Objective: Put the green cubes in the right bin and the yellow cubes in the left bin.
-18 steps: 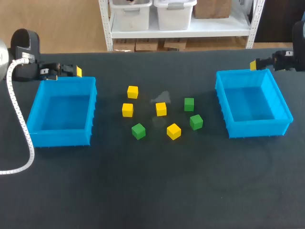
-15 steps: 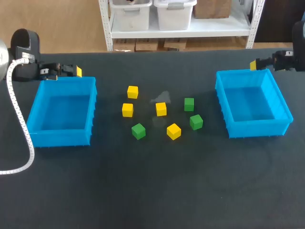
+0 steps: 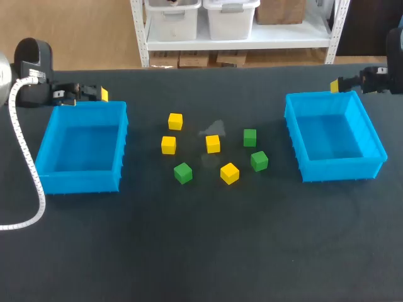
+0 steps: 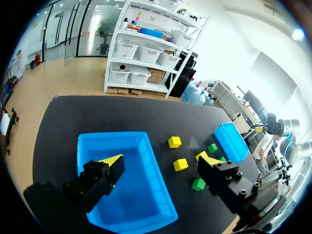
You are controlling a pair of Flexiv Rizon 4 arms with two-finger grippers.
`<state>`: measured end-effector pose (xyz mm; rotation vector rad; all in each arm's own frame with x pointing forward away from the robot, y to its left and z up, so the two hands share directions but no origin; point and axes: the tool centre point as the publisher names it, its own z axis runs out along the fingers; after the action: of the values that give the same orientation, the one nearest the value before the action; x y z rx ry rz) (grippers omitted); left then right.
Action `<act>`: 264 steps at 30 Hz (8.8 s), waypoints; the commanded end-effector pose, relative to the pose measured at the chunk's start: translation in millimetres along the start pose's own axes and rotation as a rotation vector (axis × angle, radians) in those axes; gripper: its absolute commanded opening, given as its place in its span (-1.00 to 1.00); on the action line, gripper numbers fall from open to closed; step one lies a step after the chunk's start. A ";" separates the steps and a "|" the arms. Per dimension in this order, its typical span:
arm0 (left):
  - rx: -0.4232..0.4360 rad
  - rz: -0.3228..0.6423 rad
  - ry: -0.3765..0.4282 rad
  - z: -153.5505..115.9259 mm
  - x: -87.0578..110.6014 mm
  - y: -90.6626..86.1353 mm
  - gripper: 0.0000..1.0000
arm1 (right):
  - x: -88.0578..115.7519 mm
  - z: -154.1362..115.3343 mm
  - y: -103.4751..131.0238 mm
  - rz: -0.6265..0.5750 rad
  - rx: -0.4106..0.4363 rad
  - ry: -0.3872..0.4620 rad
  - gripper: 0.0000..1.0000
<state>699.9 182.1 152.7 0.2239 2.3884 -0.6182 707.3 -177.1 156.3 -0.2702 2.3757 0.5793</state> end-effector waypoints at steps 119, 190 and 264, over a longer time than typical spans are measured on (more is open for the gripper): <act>0.011 0.002 -0.006 0.0 1.5 2.5 1.00 | 68.5 206.5 81.7 -0.922 0.111 0.757 1.00; 0.011 0.002 -0.006 0.0 1.5 2.5 1.00 | 43.9 89.3 -29.8 -0.160 0.492 0.550 1.00; 0.011 0.002 -0.006 0.0 1.5 2.5 1.00 | 76.6 129.2 92.6 -0.239 0.442 0.563 -1.00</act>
<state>699.9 182.0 152.7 0.2238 2.3884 -0.6180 699.6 -27.0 28.8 -0.5744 2.8905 -0.1786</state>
